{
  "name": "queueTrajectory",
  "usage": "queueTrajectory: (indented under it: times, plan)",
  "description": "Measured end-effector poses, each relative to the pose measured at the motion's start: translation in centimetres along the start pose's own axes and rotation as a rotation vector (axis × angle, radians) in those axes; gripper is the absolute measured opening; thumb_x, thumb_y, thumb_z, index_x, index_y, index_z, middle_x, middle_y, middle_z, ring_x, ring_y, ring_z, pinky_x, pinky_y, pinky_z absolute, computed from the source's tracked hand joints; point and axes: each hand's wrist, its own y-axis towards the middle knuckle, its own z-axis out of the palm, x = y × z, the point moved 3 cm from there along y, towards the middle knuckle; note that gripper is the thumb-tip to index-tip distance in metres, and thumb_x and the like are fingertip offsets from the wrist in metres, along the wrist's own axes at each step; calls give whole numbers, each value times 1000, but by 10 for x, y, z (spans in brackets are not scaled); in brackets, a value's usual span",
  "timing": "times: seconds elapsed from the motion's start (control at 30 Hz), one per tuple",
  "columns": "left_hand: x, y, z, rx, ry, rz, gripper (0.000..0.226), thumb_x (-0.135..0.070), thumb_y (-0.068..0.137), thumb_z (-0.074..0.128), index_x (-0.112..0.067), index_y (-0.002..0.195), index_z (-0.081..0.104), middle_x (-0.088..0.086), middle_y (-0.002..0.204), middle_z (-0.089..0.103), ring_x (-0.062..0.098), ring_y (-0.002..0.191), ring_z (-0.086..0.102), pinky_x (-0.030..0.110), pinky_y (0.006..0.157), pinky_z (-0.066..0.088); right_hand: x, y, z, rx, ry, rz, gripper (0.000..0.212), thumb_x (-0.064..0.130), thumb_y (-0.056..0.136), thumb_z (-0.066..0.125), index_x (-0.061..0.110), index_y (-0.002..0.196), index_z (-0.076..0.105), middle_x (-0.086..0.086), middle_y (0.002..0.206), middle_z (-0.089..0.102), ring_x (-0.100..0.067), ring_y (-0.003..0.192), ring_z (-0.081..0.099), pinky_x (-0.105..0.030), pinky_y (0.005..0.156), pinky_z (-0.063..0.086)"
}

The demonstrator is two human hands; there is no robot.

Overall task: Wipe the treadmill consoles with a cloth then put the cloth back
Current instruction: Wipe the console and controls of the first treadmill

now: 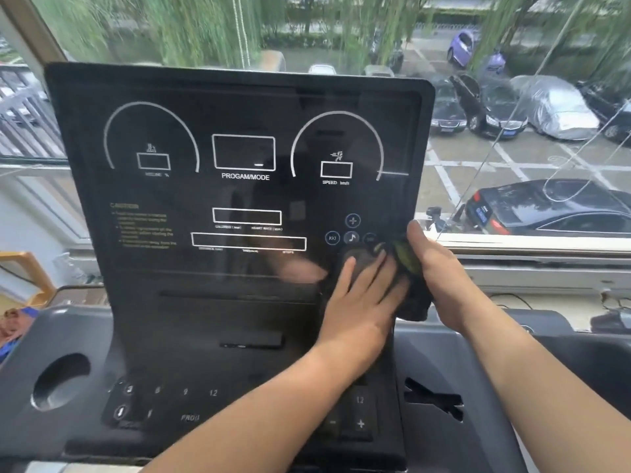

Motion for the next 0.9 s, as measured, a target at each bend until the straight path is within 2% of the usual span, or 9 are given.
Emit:
queueTrajectory:
  times: [0.13, 0.23, 0.33, 0.4, 0.47, 0.53, 0.63, 0.77, 0.9]
  plan:
    - [-11, -22, 14, 76, 31, 112, 63, -24, 89, 74, -19, 149, 52, 3, 161, 44, 23, 149, 29, 47, 128, -9, -12, -2, 2, -89, -86, -53, 49, 62, 92, 66, 22, 120, 70, 0, 117, 76, -19, 112, 70, -29, 83, 49]
    - [-5, -26, 8, 105, 12, 157, 63, -21, 91, 72, -16, 150, 51, 4, 161, 44, 24, 149, 30, 48, 128, 1, -19, -3, 3, -86, -117, -78, 53, 61, 92, 67, 22, 128, 67, 0, 122, 74, -22, 115, 68, -32, 86, 49]
    - [15, -18, -11, 65, 6, 181, 50, -15, 98, 52, -14, 148, 53, 8, 161, 43, 26, 151, 30, 52, 128, 10, -17, -2, 8, -108, -67, -70, 50, 64, 92, 66, 23, 121, 70, 0, 116, 77, -22, 114, 70, -40, 97, 54]
    - [30, -7, -24, 51, 40, 107, 53, -14, 95, 46, -15, 148, 53, 8, 163, 39, 26, 155, 26, 54, 127, 12, -14, -4, 14, -112, -13, -66, 53, 67, 90, 66, 22, 117, 72, -2, 112, 79, -24, 110, 73, -45, 100, 56]
    - [32, -2, -32, 46, 38, -18, 58, -16, 89, 60, -23, 146, 55, 8, 164, 38, 28, 153, 28, 56, 122, 23, -13, -5, 18, -118, 0, -76, 61, 73, 83, 68, 23, 117, 71, -2, 112, 79, -25, 111, 72, -49, 104, 54]
    - [21, -7, -27, 61, 14, -183, 67, -22, 78, 73, -34, 142, 57, 6, 159, 39, 31, 141, 38, 53, 106, 40, -14, -8, 22, -122, -5, -77, 67, 78, 77, 70, 24, 117, 70, -3, 114, 78, -25, 110, 72, -46, 100, 55]
    - [5, -21, -11, 90, -10, -282, 76, -31, 67, 80, -43, 138, 55, 4, 146, 37, 30, 121, 41, 46, 84, 48, -16, -10, 24, -128, -36, -64, 80, 86, 68, 71, 27, 121, 67, -4, 118, 75, -25, 110, 70, -46, 98, 55]
    - [8, -32, -10, 159, 2, -183, 80, -23, 62, 82, -33, 138, 58, 8, 143, 35, 33, 116, 42, 45, 78, 46, -15, -13, 24, -128, -38, -45, 68, 83, 73, 66, 32, 116, 69, 0, 116, 77, -25, 112, 71, -51, 106, 53]
    - [26, -28, -23, 163, 12, 105, 59, -10, 78, 72, -24, 135, 61, 11, 144, 46, 36, 119, 45, 47, 81, 43, -13, -17, 27, -146, -56, -59, 51, 74, 88, 58, 32, 117, 66, 6, 119, 72, -20, 115, 66, -41, 100, 51]
